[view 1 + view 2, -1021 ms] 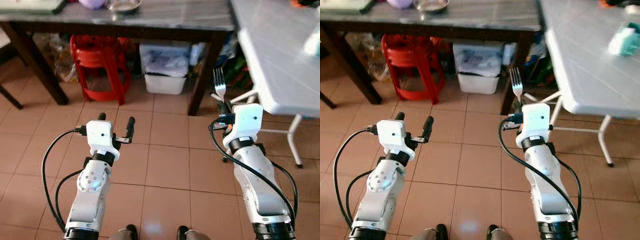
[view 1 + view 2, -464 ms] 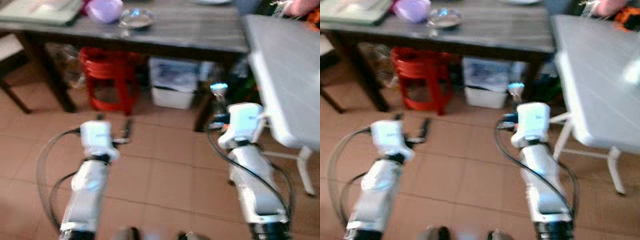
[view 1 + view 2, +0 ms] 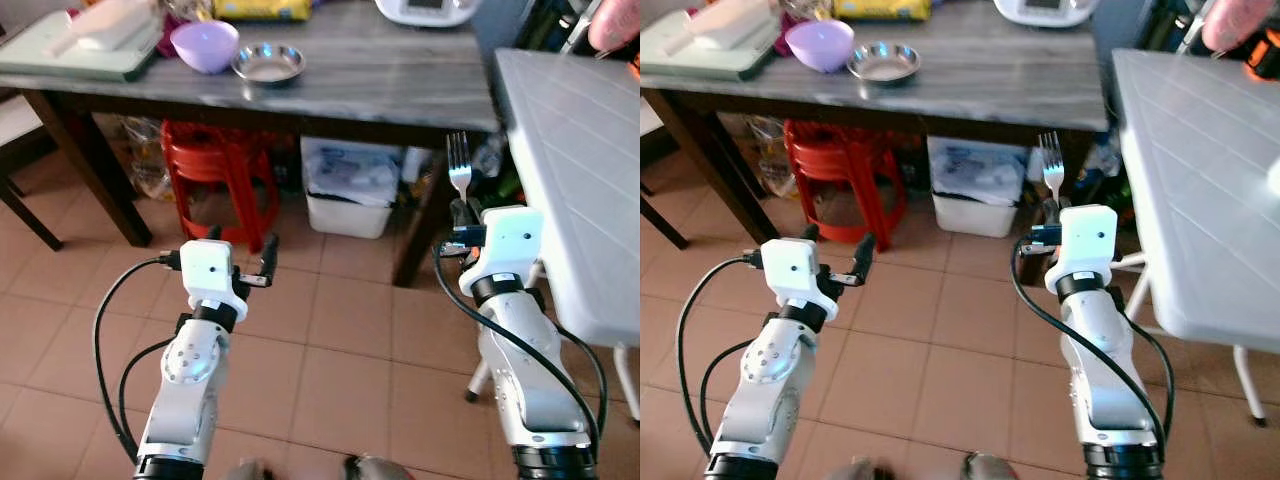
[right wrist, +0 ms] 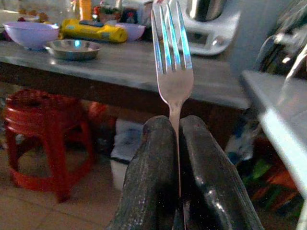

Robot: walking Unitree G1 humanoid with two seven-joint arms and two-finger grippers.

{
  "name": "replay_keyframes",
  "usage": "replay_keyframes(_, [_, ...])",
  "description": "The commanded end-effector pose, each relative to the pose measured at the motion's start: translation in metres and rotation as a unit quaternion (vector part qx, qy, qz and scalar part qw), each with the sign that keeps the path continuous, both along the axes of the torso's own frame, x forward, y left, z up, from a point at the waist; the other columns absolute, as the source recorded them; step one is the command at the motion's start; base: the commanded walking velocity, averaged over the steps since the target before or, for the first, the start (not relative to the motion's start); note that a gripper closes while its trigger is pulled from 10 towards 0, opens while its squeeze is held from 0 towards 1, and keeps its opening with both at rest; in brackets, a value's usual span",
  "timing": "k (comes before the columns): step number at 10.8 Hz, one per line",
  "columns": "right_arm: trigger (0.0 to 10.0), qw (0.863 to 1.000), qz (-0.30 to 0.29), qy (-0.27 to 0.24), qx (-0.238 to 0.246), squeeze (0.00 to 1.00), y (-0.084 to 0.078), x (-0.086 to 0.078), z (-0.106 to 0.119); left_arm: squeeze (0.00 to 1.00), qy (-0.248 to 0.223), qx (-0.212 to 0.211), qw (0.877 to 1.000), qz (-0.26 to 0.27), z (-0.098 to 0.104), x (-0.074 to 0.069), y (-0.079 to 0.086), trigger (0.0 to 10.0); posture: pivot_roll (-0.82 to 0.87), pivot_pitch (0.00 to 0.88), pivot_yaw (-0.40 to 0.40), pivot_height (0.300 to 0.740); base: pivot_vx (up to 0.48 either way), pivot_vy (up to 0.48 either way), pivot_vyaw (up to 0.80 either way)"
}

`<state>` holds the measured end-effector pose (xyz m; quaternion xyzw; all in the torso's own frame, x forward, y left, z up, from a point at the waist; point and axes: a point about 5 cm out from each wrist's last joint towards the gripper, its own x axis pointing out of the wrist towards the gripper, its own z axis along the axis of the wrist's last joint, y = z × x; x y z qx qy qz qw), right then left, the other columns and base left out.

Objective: Setting the table

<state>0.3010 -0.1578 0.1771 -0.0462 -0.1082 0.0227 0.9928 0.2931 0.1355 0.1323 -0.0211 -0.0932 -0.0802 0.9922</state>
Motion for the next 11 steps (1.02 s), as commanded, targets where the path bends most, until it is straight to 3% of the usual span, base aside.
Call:
replay_keyframes(1, [10.0, 1.0, 0.007, 0.0, 0.008, 0.0, 0.0035, -0.0006, 0.0013, 0.0, 0.005, 0.003, 1.0, 0.004, -0.0025, -0.0017, 0.0045, 10.0, -0.08, 0.216, -0.015, 0.74, 0.364, 0.0, 0.0])
replay_keyframes(11, [10.0, 1.0, 0.007, 0.001, 0.008, 0.0, 0.0035, -0.0009, 0.0002, 0.0, 0.006, 0.0, 1.0, -0.004, -0.0023, -0.0001, 0.0018, 10.0, -0.09, 0.216, -0.011, 0.74, 0.389, 0.0, -0.05])
